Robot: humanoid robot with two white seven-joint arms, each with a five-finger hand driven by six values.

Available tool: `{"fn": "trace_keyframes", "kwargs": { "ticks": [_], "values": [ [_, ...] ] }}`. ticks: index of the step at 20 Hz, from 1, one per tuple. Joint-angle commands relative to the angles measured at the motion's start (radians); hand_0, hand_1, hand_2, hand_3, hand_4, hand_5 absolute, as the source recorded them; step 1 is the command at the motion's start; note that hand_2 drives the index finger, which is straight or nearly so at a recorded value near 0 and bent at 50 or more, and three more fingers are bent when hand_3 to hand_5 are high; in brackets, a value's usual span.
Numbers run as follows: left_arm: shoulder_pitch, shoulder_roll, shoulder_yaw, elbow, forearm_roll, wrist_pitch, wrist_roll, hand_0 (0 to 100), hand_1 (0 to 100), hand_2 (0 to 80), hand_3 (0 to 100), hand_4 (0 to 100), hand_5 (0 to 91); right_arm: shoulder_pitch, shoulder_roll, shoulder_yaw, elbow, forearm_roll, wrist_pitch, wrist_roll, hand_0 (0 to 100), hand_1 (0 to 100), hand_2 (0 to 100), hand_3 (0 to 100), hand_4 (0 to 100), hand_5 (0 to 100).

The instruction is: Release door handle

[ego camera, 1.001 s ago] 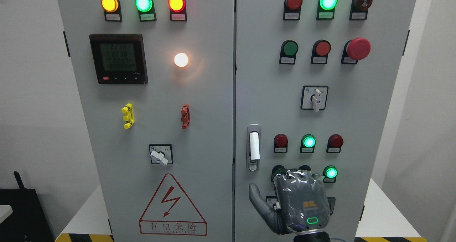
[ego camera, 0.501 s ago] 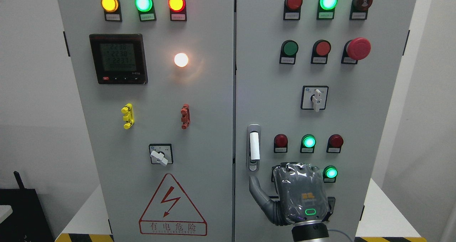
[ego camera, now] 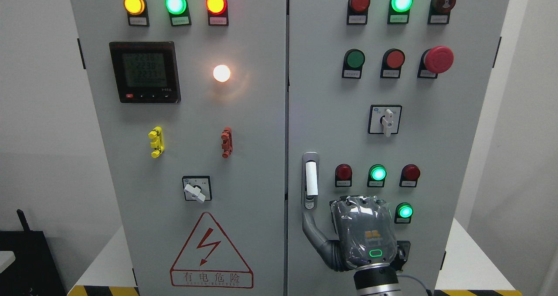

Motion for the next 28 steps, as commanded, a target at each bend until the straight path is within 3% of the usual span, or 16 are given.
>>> {"fn": "trace_keyframes", "kwargs": {
  "ticks": [1,28],
  "values": [
    [0.000,0.000,0.000,-0.031,0.001,0.000,0.001,12,39,0.0,0,0,0.0,-0.018,0.001,0.004,0.016,0.001,0.001,0.019,39,0,100,100,100,96],
    [0.000,0.000,0.000,-0.031,0.000,0.000,0.001,12,39,0.0,0,0,0.0,-0.056,0.001,0.009,0.033,-0.001,0.034,0.047,39,0,100,100,100,95]
  ]
}}
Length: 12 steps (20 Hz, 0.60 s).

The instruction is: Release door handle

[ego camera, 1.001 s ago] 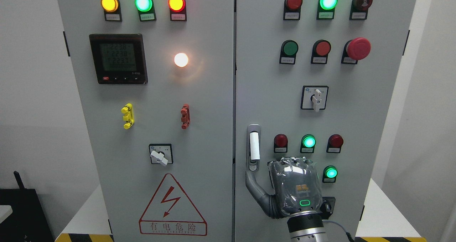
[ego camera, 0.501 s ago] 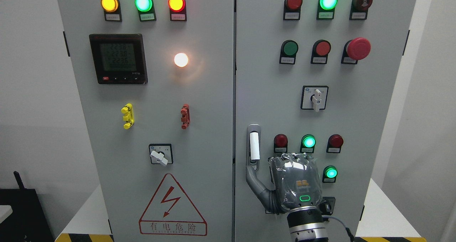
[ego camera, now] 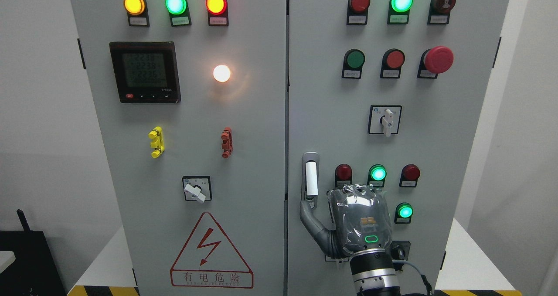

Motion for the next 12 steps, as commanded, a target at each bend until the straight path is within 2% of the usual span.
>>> {"fn": "trace_keyframes", "kwargs": {
  "ticks": [1,12],
  "values": [
    [0.000,0.000,0.000,-0.031,-0.001,0.000,0.001,12,39,0.0,0,0,0.0,-0.004,0.000,0.002,0.005,-0.001,0.003,0.001,39,0,100,100,100,95],
    [0.000,0.000,0.000,-0.031,-0.001,0.000,0.001,12,39,0.0,0,0,0.0,-0.010,0.005,0.002,0.005,-0.001,0.003,0.014,40,0,100,100,100,95]
  ]
}}
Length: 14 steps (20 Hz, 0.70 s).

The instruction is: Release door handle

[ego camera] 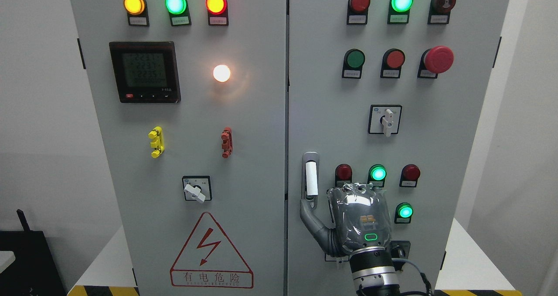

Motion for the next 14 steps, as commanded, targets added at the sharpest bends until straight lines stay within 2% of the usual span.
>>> {"fn": "trace_keyframes", "kwargs": {
  "ticks": [1,14],
  "values": [
    [0.000,0.000,0.000,-0.031,0.001,0.000,0.001,12,39,0.0,0,0,0.0,-0.002,0.003,0.001,0.002,0.000,0.000,0.003,40,0,100,100,100,95],
    [0.000,0.000,0.000,-0.031,0.001,0.000,0.001,12,39,0.0,0,0,0.0,-0.010,0.003,0.001,0.002,0.000,0.000,0.015,43,0,100,100,100,95]
  ]
}}
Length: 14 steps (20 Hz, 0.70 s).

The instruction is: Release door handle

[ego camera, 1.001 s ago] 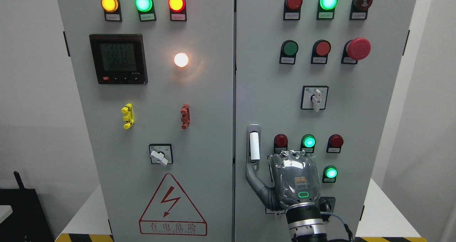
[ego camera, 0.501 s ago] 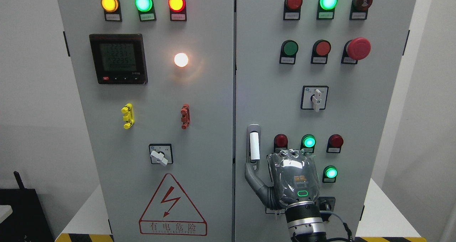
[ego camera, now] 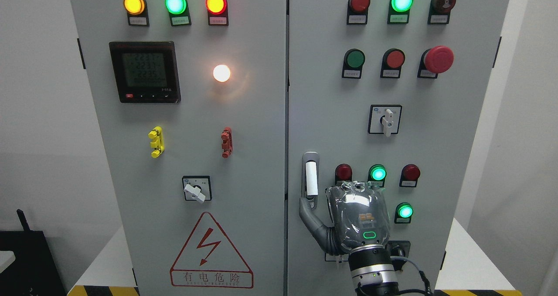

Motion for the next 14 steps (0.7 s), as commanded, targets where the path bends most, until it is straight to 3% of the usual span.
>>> {"fn": "trace_keyframes", "kwargs": {
  "ticks": [1,14],
  "values": [
    [0.000,0.000,0.000,-0.031,0.001,0.000,0.001,12,39,0.0,0,0,0.0,-0.001,0.001,0.000,0.001,0.000,0.000,0.001,44,0,100,100,100,95],
    [0.000,0.000,0.000,-0.031,-0.001,0.000,0.001,12,39,0.0,0,0,0.0,-0.006,0.002,0.001,0.004,0.000,0.001,0.002,47,0,100,100,100,95]
  ]
}}
